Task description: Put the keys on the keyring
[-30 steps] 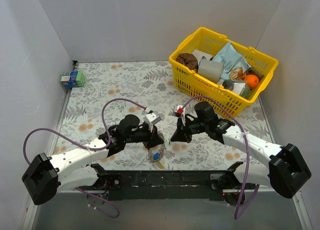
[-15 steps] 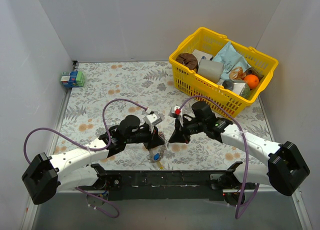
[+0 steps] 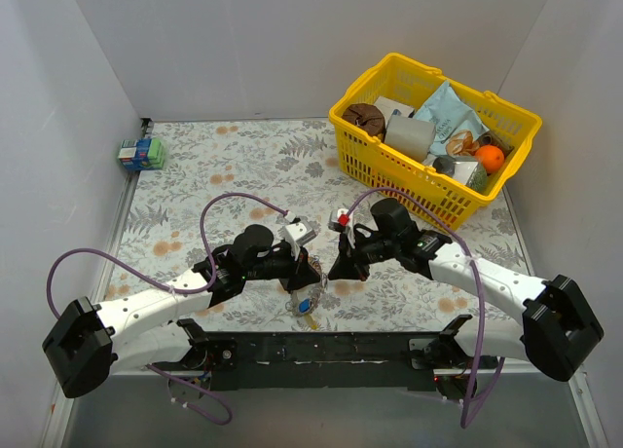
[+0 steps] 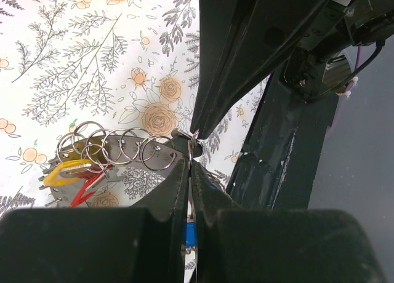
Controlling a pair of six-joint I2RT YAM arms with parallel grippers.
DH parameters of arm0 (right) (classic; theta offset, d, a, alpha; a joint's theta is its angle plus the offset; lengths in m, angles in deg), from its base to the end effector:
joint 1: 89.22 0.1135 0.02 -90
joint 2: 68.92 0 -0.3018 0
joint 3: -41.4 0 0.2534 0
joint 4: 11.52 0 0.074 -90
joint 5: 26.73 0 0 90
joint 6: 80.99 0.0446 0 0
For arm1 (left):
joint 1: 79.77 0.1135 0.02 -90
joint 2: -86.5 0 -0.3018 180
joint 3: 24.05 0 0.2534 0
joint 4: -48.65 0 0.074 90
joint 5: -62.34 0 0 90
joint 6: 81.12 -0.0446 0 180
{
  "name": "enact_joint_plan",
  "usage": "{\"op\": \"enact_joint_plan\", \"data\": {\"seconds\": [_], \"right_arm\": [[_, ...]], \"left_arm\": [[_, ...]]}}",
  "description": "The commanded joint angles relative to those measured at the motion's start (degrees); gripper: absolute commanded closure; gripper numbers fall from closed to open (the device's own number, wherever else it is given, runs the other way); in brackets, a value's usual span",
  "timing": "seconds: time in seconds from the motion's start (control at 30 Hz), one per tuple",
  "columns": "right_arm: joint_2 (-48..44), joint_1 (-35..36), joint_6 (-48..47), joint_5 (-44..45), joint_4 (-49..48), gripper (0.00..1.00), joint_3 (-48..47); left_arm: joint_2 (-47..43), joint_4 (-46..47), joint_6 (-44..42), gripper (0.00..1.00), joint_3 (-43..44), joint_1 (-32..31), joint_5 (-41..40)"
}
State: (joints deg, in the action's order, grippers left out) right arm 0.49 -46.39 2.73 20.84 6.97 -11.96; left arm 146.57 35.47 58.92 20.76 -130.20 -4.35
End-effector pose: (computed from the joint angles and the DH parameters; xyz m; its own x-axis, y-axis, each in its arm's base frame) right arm 0.1596 0.1889 0.2653 -0.3138 -0.4010 -0.8606 -0.9494 0.1203 0.2901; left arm 0.1233 -0.1770 0.2536 -0.9074 -0.0071 -0.4203 0.3645 0.4849 -0.7950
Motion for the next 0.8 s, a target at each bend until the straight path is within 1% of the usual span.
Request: {"op": "enact_joint_plan", "data": {"seconds": [0.0, 0.43, 0.77], "right_arm": [[-2.3, 0.3, -0.3, 0.3, -0.7, 0.99, -2.4], [-6.4, 0.3, 0.3, 0.5, -0.4, 0.99, -2.1], [-4.9, 0.4, 0.0, -0.4, 1.4, 0.99, -3.1]], "left_arm": [[-1.3, 1.2, -0.7, 1.00, -0.1, -0.5, 0.0], [-1.4, 0.8, -0.7, 1.00, -0.1, -0.9, -0.7], [-1.4, 0.5, -0.8, 1.00, 0.1, -1.1, -1.1]]}}
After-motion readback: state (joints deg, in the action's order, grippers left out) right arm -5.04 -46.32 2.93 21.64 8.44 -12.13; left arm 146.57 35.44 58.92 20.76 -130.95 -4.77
